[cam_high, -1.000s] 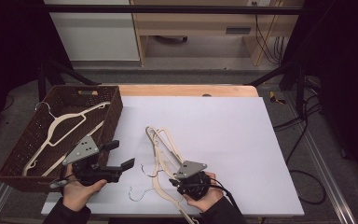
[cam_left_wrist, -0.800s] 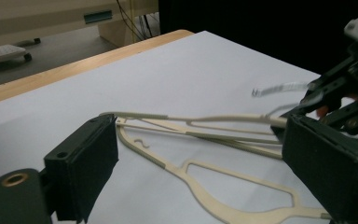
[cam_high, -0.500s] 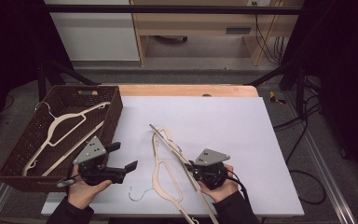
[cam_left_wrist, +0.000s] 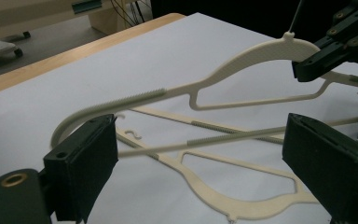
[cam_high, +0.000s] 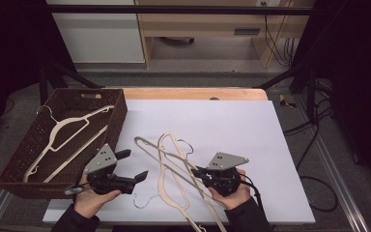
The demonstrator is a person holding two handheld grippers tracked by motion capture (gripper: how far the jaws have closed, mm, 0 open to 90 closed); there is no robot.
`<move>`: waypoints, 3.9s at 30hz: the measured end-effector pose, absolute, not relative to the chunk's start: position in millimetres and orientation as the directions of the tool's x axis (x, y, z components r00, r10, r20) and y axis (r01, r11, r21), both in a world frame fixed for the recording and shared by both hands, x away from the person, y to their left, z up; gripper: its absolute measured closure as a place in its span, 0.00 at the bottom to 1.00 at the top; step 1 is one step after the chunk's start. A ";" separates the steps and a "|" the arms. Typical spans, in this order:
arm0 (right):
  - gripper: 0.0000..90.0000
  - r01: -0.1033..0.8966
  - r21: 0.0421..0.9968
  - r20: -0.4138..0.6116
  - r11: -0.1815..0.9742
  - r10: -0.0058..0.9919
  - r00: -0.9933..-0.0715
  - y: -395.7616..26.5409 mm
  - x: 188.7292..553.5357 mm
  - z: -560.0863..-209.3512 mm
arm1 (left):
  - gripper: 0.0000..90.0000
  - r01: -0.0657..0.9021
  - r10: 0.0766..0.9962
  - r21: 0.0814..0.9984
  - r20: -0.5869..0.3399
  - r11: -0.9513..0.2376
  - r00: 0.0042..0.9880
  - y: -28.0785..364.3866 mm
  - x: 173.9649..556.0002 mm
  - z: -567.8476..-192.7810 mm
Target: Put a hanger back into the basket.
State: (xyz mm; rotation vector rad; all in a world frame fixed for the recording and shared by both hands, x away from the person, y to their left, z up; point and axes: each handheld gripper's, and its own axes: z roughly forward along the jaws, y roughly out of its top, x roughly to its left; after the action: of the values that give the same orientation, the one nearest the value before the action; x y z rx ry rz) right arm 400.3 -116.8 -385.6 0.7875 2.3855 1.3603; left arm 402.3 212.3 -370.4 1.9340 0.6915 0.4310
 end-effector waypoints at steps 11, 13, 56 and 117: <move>0.96 0.290 0.837 0.094 0.463 0.402 -0.911 -95.3 390.8 -383.9 | 0.33 0.227 0.525 0.868 0.045 -0.442 0.850 186.1 392.6 -375.5; 0.96 0.286 0.835 0.098 0.470 0.385 -0.918 -92.9 389.1 -383.5 | 0.40 0.229 0.499 0.855 0.039 -0.465 0.866 181.3 392.4 -378.0; 0.23 0.256 0.940 0.043 0.224 0.667 -0.743 -151.7 401.9 -372.1 | 0.96 0.310 0.516 0.859 -0.063 -0.408 0.854 193.4 382.2 -359.9; 0.08 0.310 0.944 0.097 0.116 0.799 -0.594 -216.0 409.9 -375.2 | 0.96 0.402 0.797 0.873 -0.024 -0.278 0.603 453.4 495.7 -314.9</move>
State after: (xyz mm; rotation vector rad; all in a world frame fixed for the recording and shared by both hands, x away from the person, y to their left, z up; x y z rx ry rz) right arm 409.9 -216.0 -375.2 1.0737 1.9615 1.4846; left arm 495.7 453.4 -314.9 1.8960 0.9595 0.5320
